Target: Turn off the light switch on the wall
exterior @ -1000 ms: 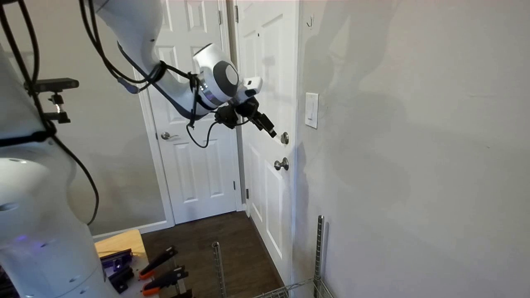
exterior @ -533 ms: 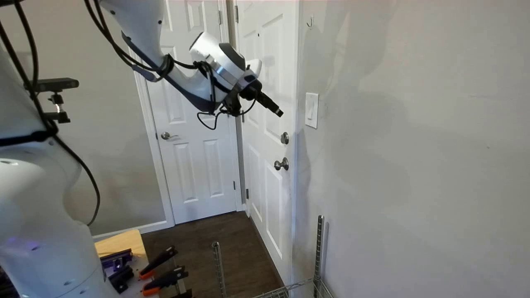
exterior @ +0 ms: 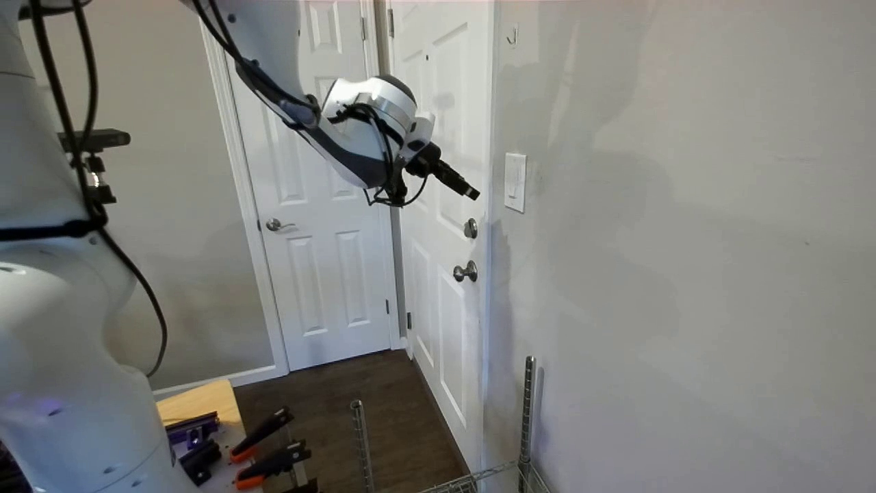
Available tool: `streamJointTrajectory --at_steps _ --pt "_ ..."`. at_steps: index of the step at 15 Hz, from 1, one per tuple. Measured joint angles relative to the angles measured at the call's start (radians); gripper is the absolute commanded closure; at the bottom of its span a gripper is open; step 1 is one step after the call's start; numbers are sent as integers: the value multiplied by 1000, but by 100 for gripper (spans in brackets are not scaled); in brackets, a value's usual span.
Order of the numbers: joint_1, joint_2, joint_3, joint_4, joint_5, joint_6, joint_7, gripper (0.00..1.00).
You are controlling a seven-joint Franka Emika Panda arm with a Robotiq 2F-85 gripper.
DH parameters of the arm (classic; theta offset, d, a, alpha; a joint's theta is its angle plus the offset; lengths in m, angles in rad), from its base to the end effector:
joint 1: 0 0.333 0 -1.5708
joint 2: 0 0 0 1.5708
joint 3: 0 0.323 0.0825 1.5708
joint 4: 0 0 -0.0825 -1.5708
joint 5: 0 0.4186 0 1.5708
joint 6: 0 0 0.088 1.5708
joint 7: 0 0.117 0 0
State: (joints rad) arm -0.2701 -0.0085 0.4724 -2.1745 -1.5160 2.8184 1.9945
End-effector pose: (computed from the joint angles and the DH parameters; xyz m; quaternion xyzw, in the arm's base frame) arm 0.5678 0.1639 0.4138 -0.8573 0.1942 -0.4764 0.0163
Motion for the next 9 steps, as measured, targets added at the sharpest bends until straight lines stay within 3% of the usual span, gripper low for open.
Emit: streamJointTrajectory --at_steps 9 --pt "-1 94 -9 63 -189 -46 294 0"
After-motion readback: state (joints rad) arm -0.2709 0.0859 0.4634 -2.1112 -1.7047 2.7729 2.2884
